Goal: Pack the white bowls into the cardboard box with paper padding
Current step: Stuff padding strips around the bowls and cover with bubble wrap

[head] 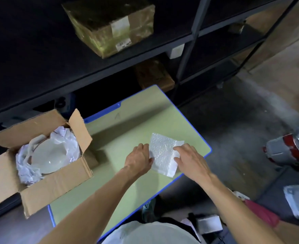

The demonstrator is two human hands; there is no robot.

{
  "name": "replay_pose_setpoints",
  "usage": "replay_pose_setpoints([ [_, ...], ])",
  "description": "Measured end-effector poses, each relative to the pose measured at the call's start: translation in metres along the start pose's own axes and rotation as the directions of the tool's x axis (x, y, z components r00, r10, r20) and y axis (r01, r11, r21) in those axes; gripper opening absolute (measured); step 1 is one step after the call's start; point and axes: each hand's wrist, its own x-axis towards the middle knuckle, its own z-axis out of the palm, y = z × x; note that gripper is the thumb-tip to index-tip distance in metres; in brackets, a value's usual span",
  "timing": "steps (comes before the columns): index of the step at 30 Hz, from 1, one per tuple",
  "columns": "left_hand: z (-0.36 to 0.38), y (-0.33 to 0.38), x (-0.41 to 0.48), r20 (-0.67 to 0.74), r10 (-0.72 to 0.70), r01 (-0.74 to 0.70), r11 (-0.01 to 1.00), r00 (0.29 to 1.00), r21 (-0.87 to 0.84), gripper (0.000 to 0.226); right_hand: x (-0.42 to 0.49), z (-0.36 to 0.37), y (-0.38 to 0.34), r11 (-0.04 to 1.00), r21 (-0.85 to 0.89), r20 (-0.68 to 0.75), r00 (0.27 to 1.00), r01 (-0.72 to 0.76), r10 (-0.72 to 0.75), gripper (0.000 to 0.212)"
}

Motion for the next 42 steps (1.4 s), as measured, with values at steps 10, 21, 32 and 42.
replay_pose_setpoints([
  [10,0.022,0.020,0.024,0.067,-0.137,0.139,0.990,0.988,-0.018,0.039,0.020,0.030,0.013,0.922,0.245,0.134,0.953,-0.299,0.274,0.055],
  [21,0.009,-0.011,0.013,0.038,-0.344,0.335,0.874,0.938,-0.352,0.064,0.024,0.019,-0.005,0.869,0.469,0.086,0.987,-0.158,0.133,0.096],
  [32,-0.018,-0.034,-0.041,-0.025,-0.470,0.306,0.613,0.882,-0.728,0.052,0.025,-0.010,-0.031,0.790,0.610,0.220,0.972,-0.070,-0.084,0.046],
  [42,-0.083,-0.025,-0.110,-0.234,-0.391,0.103,0.672,0.890,-0.733,0.007,0.034,-0.063,-0.092,0.791,0.601,0.090,0.975,0.111,-0.205,0.032],
])
